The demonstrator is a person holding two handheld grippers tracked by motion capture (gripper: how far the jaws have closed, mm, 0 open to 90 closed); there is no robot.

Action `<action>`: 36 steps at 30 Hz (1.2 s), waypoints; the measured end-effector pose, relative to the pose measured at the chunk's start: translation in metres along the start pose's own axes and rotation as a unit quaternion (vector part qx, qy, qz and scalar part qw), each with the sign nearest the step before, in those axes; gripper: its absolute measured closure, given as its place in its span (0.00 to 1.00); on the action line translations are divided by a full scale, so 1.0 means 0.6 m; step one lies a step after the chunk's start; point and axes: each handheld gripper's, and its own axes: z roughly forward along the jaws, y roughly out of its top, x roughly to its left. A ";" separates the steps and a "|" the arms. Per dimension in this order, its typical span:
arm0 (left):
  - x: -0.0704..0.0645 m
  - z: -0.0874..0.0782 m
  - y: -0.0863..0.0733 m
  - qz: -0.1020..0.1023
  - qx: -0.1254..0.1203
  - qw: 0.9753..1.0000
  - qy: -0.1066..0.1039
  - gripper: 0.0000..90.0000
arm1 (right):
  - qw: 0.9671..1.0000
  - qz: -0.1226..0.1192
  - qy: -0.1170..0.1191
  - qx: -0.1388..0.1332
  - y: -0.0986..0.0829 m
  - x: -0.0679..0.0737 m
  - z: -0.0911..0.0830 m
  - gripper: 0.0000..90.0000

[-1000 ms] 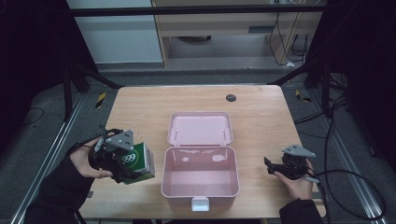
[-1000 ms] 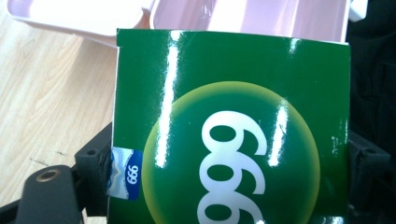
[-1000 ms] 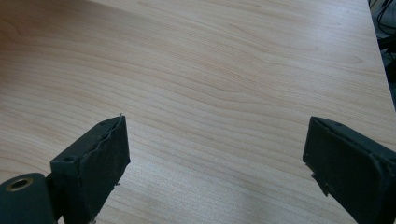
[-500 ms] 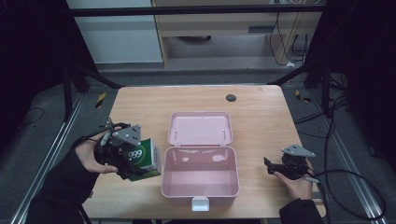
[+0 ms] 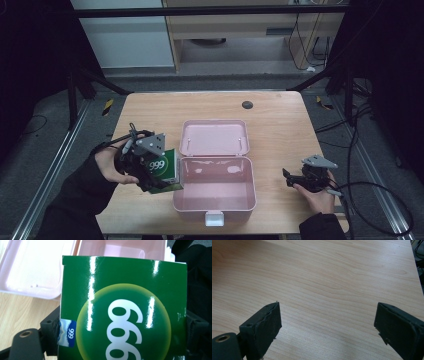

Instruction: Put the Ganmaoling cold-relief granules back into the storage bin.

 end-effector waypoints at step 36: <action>-0.020 0.102 0.019 0.108 0.113 0.987 -0.039 0.16 | 1.000 0.001 0.003 -0.002 -0.004 -0.003 0.001 0.08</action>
